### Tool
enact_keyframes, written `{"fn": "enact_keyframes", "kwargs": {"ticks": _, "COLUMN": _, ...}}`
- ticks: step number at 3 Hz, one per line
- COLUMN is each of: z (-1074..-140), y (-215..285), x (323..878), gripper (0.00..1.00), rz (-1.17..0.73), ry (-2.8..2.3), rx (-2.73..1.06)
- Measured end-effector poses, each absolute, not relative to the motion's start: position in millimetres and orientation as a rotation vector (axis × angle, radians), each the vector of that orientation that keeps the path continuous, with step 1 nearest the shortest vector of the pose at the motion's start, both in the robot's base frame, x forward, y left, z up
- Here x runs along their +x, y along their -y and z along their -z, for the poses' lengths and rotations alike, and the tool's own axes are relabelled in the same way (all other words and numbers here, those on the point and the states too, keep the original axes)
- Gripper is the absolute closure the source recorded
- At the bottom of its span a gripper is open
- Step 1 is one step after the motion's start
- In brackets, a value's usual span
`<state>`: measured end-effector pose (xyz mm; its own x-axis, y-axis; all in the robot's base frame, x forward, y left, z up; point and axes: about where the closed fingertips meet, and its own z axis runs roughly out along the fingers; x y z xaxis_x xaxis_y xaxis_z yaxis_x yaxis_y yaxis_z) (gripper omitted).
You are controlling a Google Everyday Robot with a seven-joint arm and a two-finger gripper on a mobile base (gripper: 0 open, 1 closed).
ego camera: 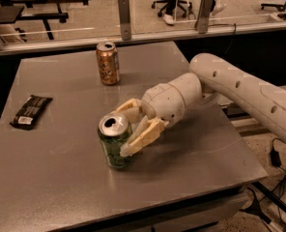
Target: Place green can upright
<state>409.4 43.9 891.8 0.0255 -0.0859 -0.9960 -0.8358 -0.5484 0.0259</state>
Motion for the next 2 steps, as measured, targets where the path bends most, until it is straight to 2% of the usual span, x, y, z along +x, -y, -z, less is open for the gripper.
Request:
{"fn": "enact_keyframes", "kwargs": {"ticks": 1, "z": -890.3, "y": -37.7, "x": 415.9, "gripper": 0.0, "rz": -1.556, "ry": -0.958, "rx": -1.719}}
{"fn": "enact_keyframes", "kwargs": {"ticks": 2, "z": -890.3, "y": -37.8, "x": 415.9, "gripper": 0.0, "rz": -1.556, "ry": -0.958, "rx": -1.719}}
